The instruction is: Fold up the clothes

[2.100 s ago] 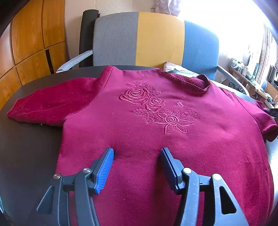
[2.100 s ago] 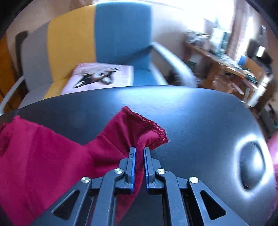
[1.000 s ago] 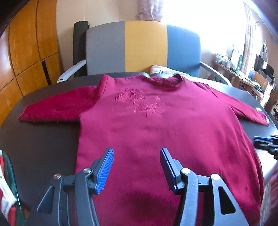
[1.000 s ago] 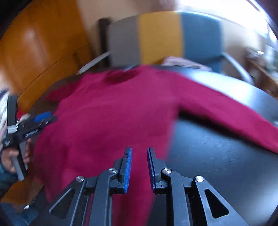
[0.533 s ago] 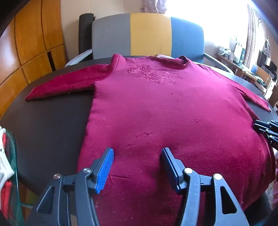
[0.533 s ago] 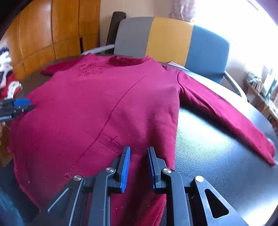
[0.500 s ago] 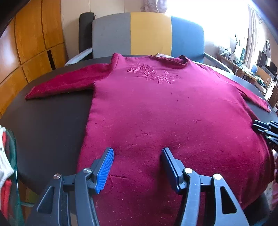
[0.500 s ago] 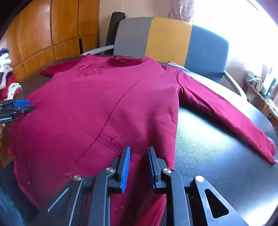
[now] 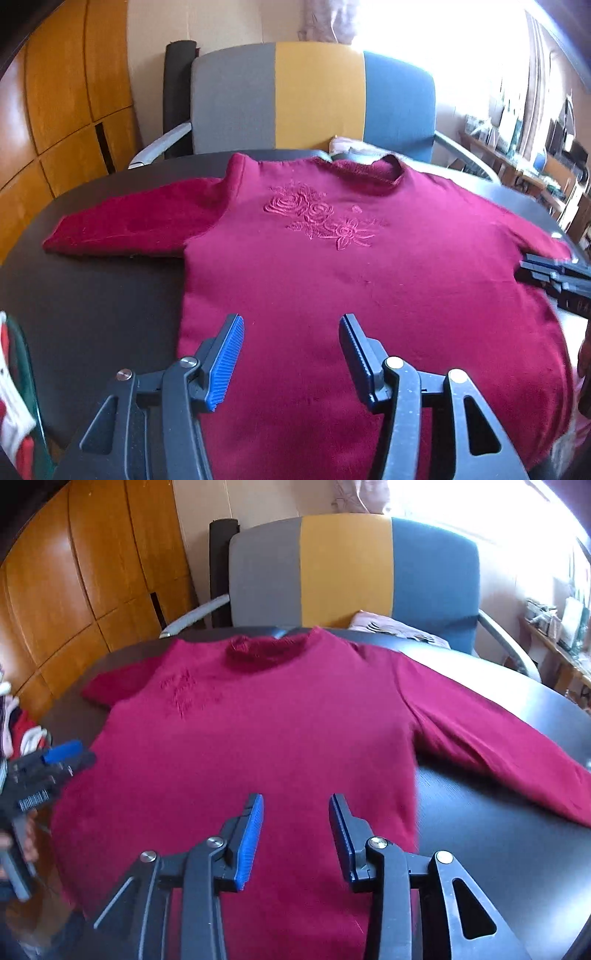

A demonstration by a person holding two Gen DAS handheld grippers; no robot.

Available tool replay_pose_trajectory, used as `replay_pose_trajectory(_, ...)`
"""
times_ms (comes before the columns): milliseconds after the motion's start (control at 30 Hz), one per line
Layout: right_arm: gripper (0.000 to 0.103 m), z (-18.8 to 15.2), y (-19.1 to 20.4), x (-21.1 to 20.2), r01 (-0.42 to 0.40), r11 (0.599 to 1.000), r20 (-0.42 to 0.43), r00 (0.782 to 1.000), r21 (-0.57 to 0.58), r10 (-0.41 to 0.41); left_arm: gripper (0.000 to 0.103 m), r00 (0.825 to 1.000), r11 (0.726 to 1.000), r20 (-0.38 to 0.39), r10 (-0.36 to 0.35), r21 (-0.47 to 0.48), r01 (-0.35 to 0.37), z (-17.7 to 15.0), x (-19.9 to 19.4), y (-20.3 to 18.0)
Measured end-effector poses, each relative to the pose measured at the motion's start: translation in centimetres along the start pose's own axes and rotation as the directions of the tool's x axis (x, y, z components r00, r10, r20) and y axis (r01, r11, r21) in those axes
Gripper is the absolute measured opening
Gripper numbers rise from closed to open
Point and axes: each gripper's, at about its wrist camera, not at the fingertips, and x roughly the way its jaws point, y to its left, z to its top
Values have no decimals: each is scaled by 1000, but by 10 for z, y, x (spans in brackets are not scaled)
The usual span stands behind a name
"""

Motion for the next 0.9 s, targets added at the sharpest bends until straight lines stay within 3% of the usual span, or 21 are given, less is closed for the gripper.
replay_pose_trajectory(67, 40, 7, 6, 14, 13, 1000, -1, 1000, -2, -13, 55, 999, 1000, -40, 3, -19, -4, -8, 14, 1)
replay_pose_trajectory(200, 40, 23, -3, 47, 84, 996, -13, 996, -2, -84, 57, 999, 997, 9, 37, -73, -36, -30, 0, 2)
replay_pose_trajectory(333, 42, 18, -24, 54, 65, 996, -15, 998, 57, -64, 52, 1000, 995, -18, 14, -102, -16, -26, -9, 8)
replay_pose_trajectory(433, 44, 15, -27, 55, 44, 996, -8, 999, 72, -44, 49, 1000, 990, 2, -13, -144, 13, 3, -11, 18)
replay_pose_trajectory(567, 52, 15, -23, 56, 38, 998, -13, 999, 52, -37, 49, 996, 991, 80, 48, -131, -38, 63, 4, 32)
replay_pose_trajectory(633, 59, 16, -22, 58, 31, 999, -19, 999, 37, -31, 49, 992, 993, 98, 76, -100, -66, 93, 19, 33)
replay_pose_trajectory(767, 61, 16, -15, 59, 52, 999, -25, 998, 9, -52, 49, 987, 992, 102, 128, -2, -128, 137, 58, 28)
replay_pose_trajectory(900, 62, 15, -17, 59, 46, 999, -25, 999, 12, -46, 48, 979, 979, 76, 187, 63, -192, 150, 93, 29)
